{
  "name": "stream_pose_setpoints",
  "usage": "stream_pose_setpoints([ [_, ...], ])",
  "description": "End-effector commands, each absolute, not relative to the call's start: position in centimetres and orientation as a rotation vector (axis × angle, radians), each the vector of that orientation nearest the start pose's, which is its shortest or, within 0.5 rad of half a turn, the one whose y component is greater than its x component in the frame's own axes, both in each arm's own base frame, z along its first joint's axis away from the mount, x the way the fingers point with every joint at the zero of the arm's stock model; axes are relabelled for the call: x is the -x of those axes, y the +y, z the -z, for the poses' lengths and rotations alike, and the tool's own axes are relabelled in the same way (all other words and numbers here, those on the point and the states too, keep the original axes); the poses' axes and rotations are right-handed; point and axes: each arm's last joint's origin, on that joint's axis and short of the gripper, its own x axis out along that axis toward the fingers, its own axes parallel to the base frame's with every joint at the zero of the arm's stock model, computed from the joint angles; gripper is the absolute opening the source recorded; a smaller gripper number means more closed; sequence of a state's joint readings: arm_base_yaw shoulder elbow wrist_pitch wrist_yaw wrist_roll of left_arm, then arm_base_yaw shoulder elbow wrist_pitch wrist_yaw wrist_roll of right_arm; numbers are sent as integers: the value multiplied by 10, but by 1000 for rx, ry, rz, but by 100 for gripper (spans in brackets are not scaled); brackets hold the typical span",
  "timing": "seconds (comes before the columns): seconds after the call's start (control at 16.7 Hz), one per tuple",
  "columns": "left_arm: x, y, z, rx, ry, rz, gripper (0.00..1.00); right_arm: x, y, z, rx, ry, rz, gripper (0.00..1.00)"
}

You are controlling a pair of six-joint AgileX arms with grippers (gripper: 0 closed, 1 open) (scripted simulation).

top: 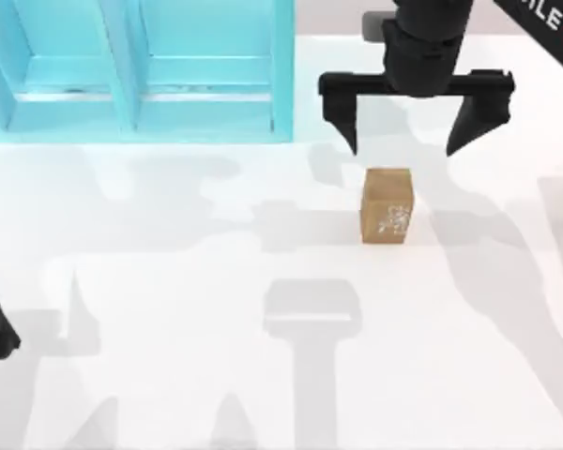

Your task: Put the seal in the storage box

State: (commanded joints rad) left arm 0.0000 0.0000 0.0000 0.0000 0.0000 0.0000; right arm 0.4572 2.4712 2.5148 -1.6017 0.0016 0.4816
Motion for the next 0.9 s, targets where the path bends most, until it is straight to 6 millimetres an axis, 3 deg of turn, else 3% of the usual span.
stream_pose_setpoints([
  [0.54,-106,-1,-160,0,0,0,100,-427,219,-224,-13,1569,3,100],
  [0.66,-106,-1,-160,0,0,0,100,-429,221,-209,-14,1566,1,100],
  [0.9,-106,-1,-160,0,0,0,100,-428,221,-158,-9,1578,6,100],
])
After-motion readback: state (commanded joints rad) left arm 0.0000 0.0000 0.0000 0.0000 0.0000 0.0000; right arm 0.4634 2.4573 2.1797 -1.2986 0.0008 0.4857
